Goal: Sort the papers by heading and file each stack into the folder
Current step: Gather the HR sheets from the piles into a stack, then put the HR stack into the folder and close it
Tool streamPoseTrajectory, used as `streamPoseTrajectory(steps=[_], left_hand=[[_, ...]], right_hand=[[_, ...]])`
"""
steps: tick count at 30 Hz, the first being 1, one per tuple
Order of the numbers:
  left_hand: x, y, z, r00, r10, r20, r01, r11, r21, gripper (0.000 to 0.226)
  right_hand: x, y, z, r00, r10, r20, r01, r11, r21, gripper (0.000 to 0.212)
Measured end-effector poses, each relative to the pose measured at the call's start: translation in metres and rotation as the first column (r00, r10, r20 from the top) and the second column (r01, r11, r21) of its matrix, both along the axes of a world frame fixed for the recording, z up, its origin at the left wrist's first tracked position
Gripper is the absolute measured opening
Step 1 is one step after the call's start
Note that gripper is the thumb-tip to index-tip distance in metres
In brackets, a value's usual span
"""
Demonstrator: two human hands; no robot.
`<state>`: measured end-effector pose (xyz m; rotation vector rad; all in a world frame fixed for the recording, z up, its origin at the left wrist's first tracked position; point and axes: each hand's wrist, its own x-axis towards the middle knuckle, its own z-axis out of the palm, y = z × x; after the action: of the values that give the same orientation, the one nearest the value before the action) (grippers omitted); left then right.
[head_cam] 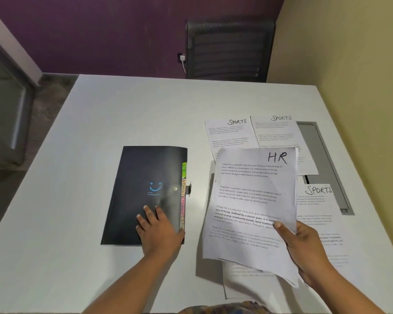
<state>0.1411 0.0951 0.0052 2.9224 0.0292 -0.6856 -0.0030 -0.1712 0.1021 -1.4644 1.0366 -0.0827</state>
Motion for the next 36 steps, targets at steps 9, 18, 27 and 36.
streamPoseTrajectory(steps=[9,18,27,36], left_hand=[[0.008,0.013,0.033,0.996,-0.095,-0.006,0.093,0.990,-0.103,0.066],[-0.001,0.033,0.089,0.999,-0.023,0.049,0.035,0.965,-0.261,0.030],[-0.030,0.026,0.121,0.990,0.093,0.108,-0.030,0.880,-0.474,0.027],[-0.041,0.023,0.118,0.988,0.106,0.113,-0.035,0.864,-0.502,0.023]], right_hand=[[0.006,-0.004,0.012,1.000,0.000,-0.003,0.000,1.000,-0.020,0.014],[0.047,0.015,0.049,0.989,0.127,0.081,-0.126,0.992,-0.014,0.013],[0.089,0.053,0.065,0.939,0.343,-0.001,-0.332,0.906,-0.262,0.045],[0.095,0.063,0.062,0.873,0.476,-0.105,-0.473,0.775,-0.420,0.030]])
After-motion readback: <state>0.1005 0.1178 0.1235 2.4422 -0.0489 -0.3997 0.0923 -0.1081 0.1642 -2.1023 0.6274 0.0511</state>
